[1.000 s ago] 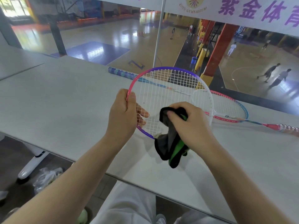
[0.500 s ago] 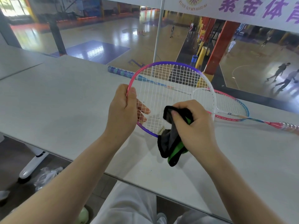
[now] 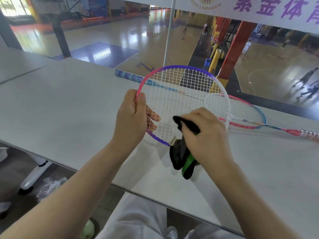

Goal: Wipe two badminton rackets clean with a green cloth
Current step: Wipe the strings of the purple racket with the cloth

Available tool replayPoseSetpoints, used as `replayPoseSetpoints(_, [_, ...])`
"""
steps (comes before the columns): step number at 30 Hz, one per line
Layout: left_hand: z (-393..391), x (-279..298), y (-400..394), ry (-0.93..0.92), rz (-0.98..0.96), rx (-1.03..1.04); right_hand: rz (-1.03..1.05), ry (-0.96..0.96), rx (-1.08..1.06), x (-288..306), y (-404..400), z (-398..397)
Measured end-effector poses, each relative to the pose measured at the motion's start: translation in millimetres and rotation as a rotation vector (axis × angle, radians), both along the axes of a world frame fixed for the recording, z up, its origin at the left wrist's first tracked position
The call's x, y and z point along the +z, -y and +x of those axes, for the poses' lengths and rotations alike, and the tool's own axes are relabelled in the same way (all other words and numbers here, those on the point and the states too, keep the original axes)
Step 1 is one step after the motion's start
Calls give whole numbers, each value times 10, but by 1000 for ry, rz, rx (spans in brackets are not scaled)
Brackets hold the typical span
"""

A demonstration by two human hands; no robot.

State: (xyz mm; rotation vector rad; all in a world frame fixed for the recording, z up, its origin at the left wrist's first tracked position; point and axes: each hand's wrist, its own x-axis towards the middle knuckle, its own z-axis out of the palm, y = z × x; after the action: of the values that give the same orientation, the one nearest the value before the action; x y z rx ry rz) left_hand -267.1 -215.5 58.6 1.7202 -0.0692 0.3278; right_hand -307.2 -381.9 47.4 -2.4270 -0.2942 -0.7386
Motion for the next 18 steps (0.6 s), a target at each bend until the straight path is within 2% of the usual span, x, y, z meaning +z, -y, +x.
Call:
replayPoseSetpoints(3, [-11,-23,5,-5,0,-3,303,-70,-33,33,33,-14])
replayPoseSetpoints(7, [-9,-28,10,-18,0,4,559,-109,-86,22,134,-60])
replayPoseSetpoints(10, [11,-15,10,-31,-11,-1,720,-248,92,-60,325,-175])
replayPoseSetpoints(12, [31,-9,4,-42,-9,-7,655,-419,222,-110,462,-287])
replayPoseSetpoints(16, [65,64,-11,-62,-33,-24,356,-819,371,11,771,-411])
replayPoseSetpoints(18, [72,162,-11,-46,-64,-35,346,-942,369,-8,784,-432])
